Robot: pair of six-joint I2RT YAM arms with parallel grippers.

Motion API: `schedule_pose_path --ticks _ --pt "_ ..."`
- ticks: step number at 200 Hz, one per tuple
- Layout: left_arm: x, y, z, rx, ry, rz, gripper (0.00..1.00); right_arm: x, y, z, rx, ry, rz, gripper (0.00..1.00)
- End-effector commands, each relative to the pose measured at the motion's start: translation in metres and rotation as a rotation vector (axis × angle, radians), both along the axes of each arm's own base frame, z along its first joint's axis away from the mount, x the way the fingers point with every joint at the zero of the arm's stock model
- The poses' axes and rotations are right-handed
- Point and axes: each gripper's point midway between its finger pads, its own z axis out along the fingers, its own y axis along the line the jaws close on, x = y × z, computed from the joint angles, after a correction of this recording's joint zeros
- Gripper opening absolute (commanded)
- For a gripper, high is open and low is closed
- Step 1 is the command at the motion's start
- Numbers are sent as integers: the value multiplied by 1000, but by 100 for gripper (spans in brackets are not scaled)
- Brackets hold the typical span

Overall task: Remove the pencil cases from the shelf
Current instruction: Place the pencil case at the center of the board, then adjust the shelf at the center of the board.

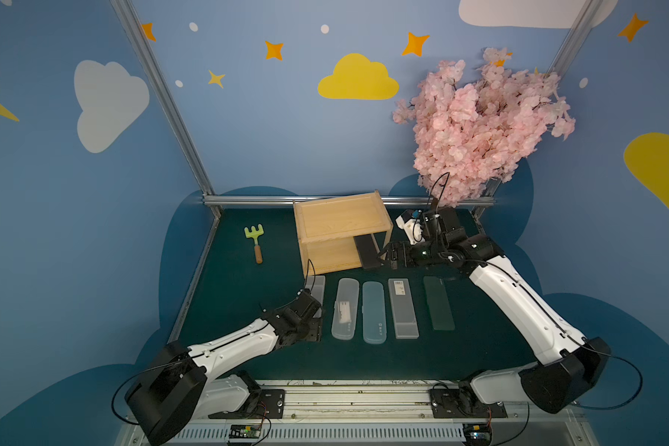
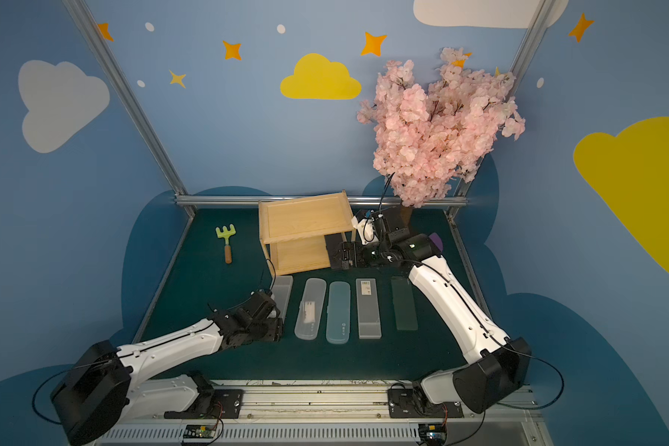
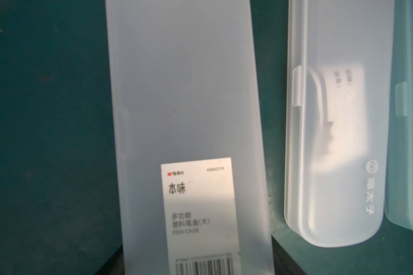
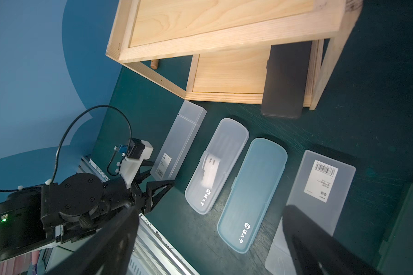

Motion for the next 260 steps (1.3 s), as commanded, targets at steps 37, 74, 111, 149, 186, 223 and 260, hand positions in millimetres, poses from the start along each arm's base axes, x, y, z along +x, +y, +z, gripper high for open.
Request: schedule_pose_path --ticks 37,74,111,149,186,223,260 --pt "-2 -16 -6 -4 38 -53 74 -3 -2 5 18 -12 9 98" --pt "-2 -15 -2 7 24 -54 96 0 -1 3 19 -6 6 98" --pt "4 -12 23 8 -23 -50 100 4 -1 4 22 -10 -2 98" --pt "17 -13 90 -34 -147 -58 100 4 -2 9 25 -24 -7 98" --pt "47 -9 165 -105 -264 -33 100 6 -4 7 21 -22 -15 98" --pt "111 22 197 -91 -342 113 100 7 -1 0 40 -7 -20 98" --pt "159 24 190 -119 -353 139 98 7 -2 -6 35 4 -27 98"
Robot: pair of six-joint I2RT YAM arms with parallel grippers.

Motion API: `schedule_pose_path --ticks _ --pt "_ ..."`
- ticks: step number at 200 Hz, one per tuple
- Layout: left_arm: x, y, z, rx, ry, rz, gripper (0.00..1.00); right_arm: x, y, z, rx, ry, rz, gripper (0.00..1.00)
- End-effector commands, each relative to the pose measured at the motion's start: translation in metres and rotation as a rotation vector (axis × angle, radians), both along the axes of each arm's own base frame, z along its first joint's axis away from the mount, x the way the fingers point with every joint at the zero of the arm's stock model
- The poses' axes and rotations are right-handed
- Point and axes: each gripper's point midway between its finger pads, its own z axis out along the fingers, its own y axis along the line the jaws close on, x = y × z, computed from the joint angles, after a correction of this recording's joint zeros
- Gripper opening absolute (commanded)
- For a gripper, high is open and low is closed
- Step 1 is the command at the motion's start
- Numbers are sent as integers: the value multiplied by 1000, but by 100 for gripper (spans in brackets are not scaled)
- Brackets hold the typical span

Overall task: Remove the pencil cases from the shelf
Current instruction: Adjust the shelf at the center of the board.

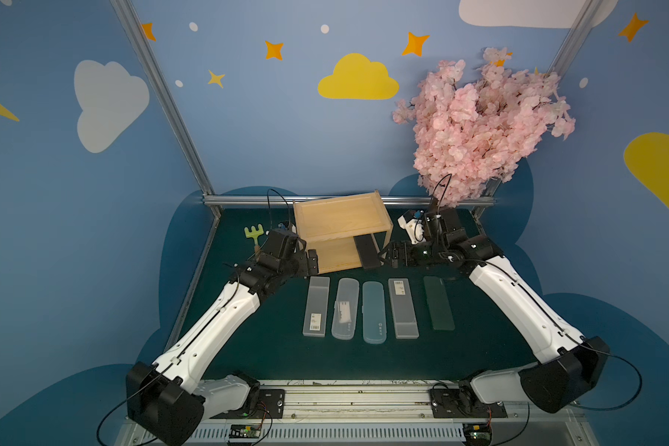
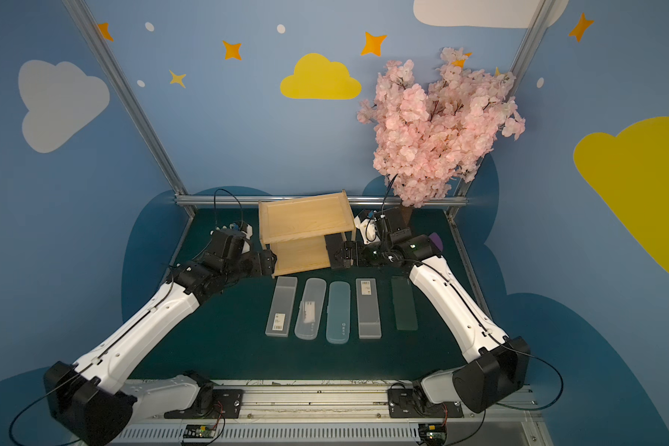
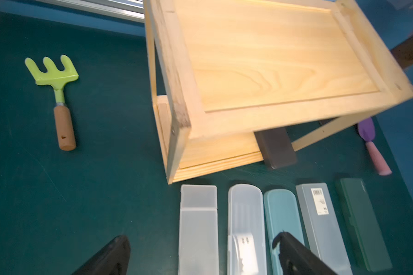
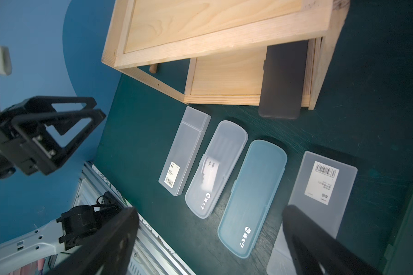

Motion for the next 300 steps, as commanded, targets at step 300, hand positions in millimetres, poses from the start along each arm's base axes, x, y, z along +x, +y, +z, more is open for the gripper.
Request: schedule_pose_path --ticks 300 --pt "143 22 -87 -32 72 -26 100 14 -3 -29 -23 62 -34 98"
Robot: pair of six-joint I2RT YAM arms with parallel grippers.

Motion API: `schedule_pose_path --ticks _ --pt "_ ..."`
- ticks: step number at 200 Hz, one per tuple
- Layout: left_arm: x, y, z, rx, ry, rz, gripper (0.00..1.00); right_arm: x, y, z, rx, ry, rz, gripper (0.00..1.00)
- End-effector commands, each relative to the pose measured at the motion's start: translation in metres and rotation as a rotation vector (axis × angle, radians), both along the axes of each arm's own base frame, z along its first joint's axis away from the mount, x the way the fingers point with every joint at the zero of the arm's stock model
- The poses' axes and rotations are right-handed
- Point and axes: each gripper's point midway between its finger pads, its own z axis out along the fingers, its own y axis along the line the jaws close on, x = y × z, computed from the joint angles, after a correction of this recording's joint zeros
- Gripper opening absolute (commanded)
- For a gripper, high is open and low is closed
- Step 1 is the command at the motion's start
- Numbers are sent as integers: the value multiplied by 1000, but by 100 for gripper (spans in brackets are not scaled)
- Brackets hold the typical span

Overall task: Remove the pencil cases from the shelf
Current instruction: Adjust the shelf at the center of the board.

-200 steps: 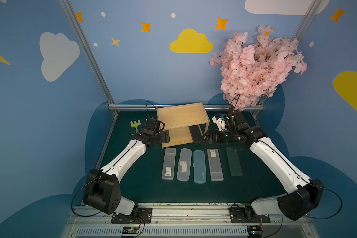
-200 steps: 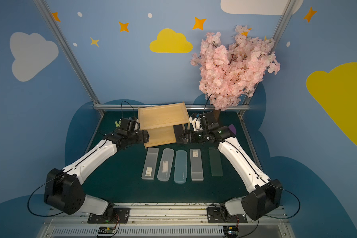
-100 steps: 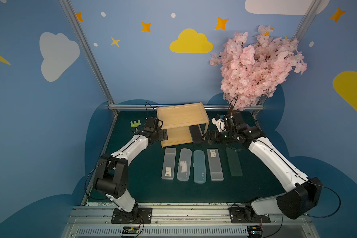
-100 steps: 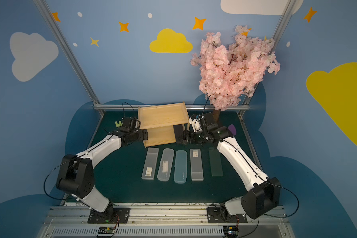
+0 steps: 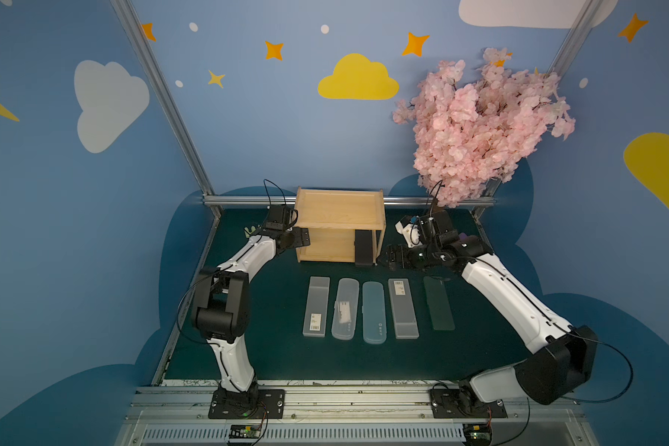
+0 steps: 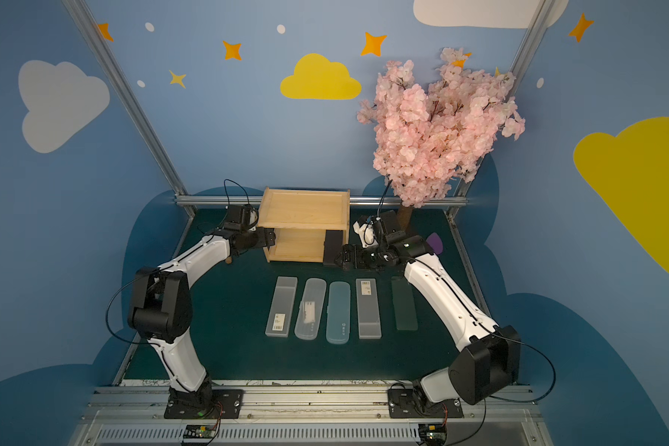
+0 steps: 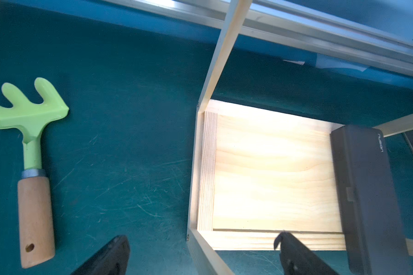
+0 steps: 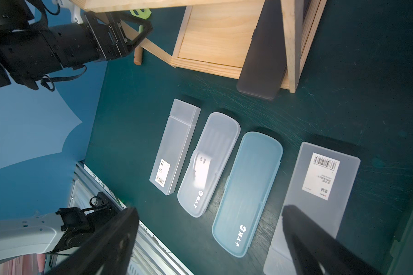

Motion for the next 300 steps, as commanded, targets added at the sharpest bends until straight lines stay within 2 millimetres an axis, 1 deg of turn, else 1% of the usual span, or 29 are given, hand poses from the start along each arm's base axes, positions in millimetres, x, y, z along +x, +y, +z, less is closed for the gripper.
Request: schedule_pose_path --ticks 1,11,27,45,58,74,85,92,105,121,140,156,174,178,208,226,241,261,272,282,300 --pt "-12 -21 10 -51 -1 -73 100 6 -1 0 4 -1 -11 98" --pt "-20 -26 14 -53 -6 -80 100 6 0 1 9 0 -12 98" --pt "-39 -36 20 -72 -3 -94 100 5 1 1 15 1 -6 98" --pt "-64 -58 31 -50 -17 -149 100 3 3 2 29 9 5 98" --pt "-84 -75 36 -33 -15 -185 100 2 4 2 37 15 11 98" --pt "-106 -98 40 -64 -22 -223 100 -2 2 3 45 20 6 98" --pt "-112 -105 40 -78 -37 -217 100 -4 0 5 49 15 2 98" --pt "-112 -103 36 -76 -40 -195 100 -6 0 6 52 13 3 98" --pt "-105 -89 27 -36 -47 -123 100 -7 -1 6 51 11 2 98" --pt "-96 -75 22 -3 -38 -81 100 -9 -3 6 47 8 1 98" --pt "-90 -68 23 11 -21 -77 100 -9 -4 5 45 6 0 98" --pt "-84 -62 25 8 -40 -65 100 -7 -4 4 40 8 -4 98" --pt "-73 -53 22 5 -39 -38 100 -6 -2 6 50 5 -7 98" --pt "-69 -49 21 6 -39 -28 100 -5 -2 6 52 5 -7 98" --pt "-42 -40 18 27 -41 -15 100 -5 -2 6 48 9 -10 98" --pt "-20 -32 17 22 -46 0 100 -6 -4 3 37 14 -13 98" --pt "-1 -24 9 10 -31 15 100 -4 -5 0 29 18 -18 98" --pt "17 -19 2 -7 -13 17 100 -2 -5 -4 18 27 -20 98" --pt "22 -20 2 -13 -15 9 100 -1 -5 -8 8 33 -22 98" --pt "25 -22 4 -17 -24 0 100 1 -6 -12 0 39 -24 98" --pt "22 -28 10 -47 -33 -25 100 4 -4 -19 -8 59 -23 98"
